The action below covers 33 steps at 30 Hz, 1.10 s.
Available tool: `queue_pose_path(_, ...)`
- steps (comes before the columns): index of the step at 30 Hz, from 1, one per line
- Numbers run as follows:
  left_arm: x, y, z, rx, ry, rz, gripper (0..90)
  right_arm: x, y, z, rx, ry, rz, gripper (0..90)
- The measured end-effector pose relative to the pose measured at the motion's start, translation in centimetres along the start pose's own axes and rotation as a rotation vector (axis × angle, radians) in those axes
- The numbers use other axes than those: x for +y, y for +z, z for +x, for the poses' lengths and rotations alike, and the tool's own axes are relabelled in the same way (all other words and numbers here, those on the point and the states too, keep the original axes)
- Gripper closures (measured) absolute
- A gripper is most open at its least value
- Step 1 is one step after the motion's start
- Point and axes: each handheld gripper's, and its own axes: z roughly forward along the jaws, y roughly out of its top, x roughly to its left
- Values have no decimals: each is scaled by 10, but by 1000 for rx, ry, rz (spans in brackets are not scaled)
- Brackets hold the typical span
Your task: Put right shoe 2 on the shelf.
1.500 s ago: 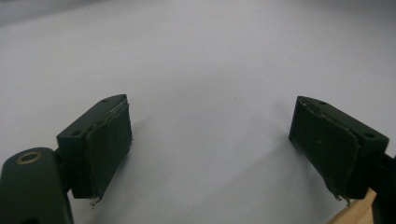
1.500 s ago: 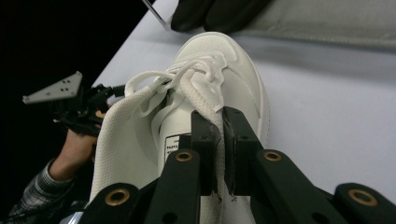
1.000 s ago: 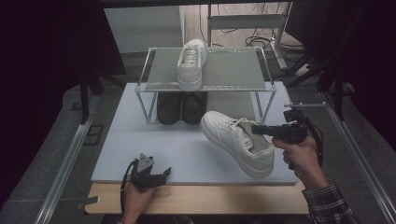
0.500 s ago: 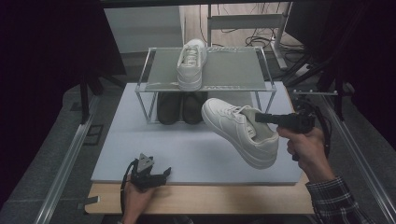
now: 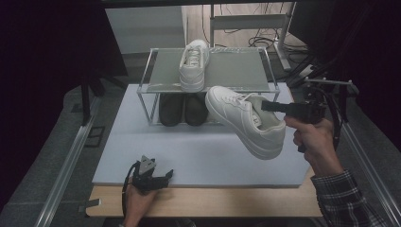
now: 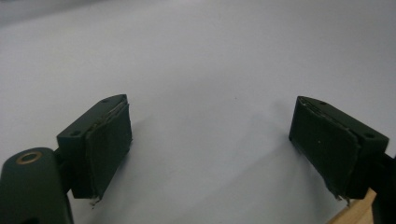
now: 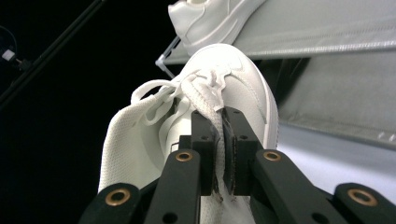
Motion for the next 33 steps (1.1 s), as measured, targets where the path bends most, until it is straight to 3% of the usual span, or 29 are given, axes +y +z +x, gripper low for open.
queue_pose_path(7,0,0,0,1,0,0,128,12,2,1,-25,0,-32,844)
queue_pose_path(14,0,0,0,1,0,0,128,23,8,-8,-68,27,-74,844)
queue_pose_path(33,0,0,0,0,-1,-1,128,51,52,-29,-158,70,-152,842)
